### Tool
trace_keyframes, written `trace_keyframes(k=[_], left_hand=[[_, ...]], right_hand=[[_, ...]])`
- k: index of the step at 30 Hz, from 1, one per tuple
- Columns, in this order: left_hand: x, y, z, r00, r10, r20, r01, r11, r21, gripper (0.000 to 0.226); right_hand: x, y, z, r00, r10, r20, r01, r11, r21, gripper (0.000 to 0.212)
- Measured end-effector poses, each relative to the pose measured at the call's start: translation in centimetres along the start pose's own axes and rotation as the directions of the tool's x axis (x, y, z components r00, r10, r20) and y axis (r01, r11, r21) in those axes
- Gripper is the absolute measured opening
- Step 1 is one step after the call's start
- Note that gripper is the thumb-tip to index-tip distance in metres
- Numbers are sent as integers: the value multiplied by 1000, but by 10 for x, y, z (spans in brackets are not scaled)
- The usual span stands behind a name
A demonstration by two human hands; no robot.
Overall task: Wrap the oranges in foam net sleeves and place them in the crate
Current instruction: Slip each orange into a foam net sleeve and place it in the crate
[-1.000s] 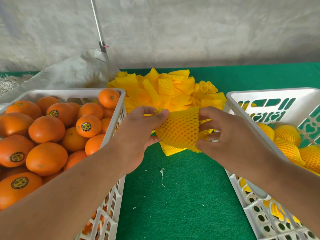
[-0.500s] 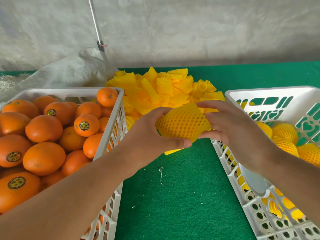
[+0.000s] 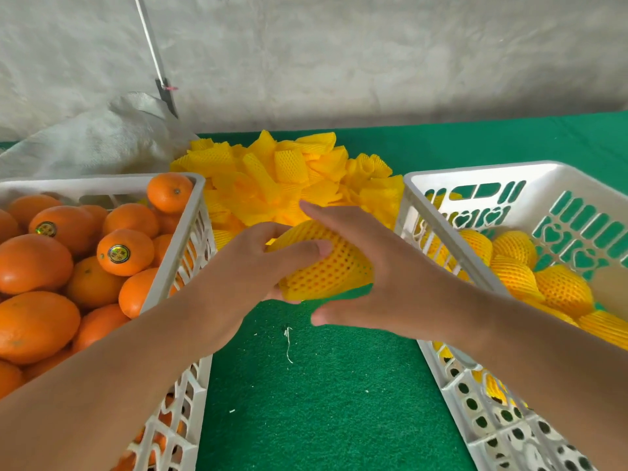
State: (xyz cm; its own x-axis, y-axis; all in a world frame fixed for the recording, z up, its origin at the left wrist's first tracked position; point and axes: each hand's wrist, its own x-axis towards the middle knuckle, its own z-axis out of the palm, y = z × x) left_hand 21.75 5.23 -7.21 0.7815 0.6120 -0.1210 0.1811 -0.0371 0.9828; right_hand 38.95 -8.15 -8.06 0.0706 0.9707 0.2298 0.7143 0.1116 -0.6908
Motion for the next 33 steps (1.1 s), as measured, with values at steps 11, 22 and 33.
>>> trace_keyframes(k=[11, 22, 33], left_hand=[[13, -7, 3, 997, -48, 60, 58, 982, -178, 91], [27, -24, -15, 978, -200, 56, 171, 928, 331, 22], [12, -41, -24, 999, -1, 47, -28, 786, 617, 79]], right_hand=[[0, -5, -7, 990, -28, -138, -15, 954, -299, 84], [-4, 56, -92, 485, 410, -773, -346, 901, 261, 61], [-76, 110, -143, 343, 916, -206, -927, 366, 83, 91]])
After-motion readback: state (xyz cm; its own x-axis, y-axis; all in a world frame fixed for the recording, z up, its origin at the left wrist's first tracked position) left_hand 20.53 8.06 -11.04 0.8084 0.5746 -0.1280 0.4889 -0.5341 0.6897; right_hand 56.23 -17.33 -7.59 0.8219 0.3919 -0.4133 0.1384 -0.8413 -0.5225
